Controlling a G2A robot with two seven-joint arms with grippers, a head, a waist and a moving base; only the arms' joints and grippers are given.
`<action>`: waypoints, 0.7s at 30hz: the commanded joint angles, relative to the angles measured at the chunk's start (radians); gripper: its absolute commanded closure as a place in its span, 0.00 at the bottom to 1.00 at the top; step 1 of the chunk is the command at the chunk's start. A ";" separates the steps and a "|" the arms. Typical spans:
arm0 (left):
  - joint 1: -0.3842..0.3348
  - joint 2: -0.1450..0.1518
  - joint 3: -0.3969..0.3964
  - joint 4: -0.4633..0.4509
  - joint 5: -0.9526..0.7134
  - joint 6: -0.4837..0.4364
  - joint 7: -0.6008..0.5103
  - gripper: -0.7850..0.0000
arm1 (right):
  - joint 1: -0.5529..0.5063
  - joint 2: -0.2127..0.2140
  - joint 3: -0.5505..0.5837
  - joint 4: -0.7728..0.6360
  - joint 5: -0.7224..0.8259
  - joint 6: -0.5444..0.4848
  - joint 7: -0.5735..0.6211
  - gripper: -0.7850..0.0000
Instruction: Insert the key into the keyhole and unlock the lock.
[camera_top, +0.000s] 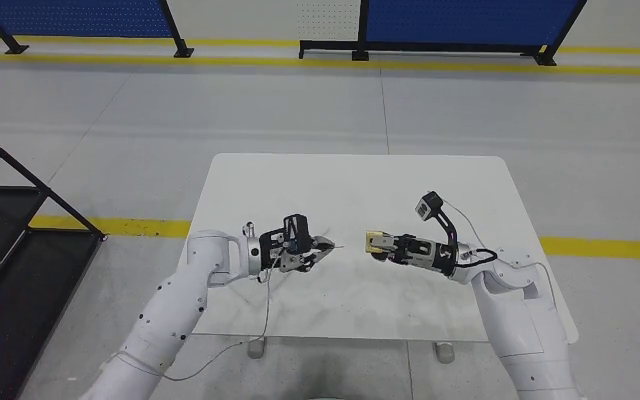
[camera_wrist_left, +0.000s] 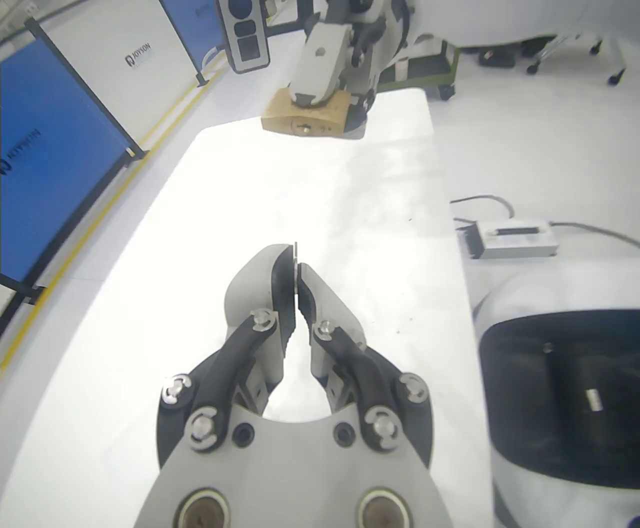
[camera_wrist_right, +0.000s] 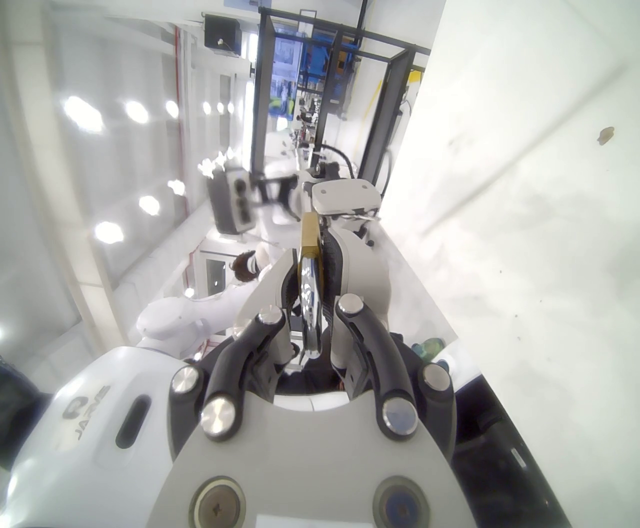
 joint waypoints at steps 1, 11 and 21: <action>-0.001 0.012 0.028 0.014 0.275 0.100 0.194 1.00 | 0.000 0.000 0.000 0.000 0.000 0.000 0.000 1.00; -0.011 0.027 0.067 0.089 0.476 0.243 0.393 1.00 | 0.000 0.000 0.000 0.000 0.000 0.000 0.000 1.00; -0.037 0.040 0.080 0.101 0.628 0.414 0.548 1.00 | 0.000 0.000 0.000 0.000 0.000 0.000 0.000 1.00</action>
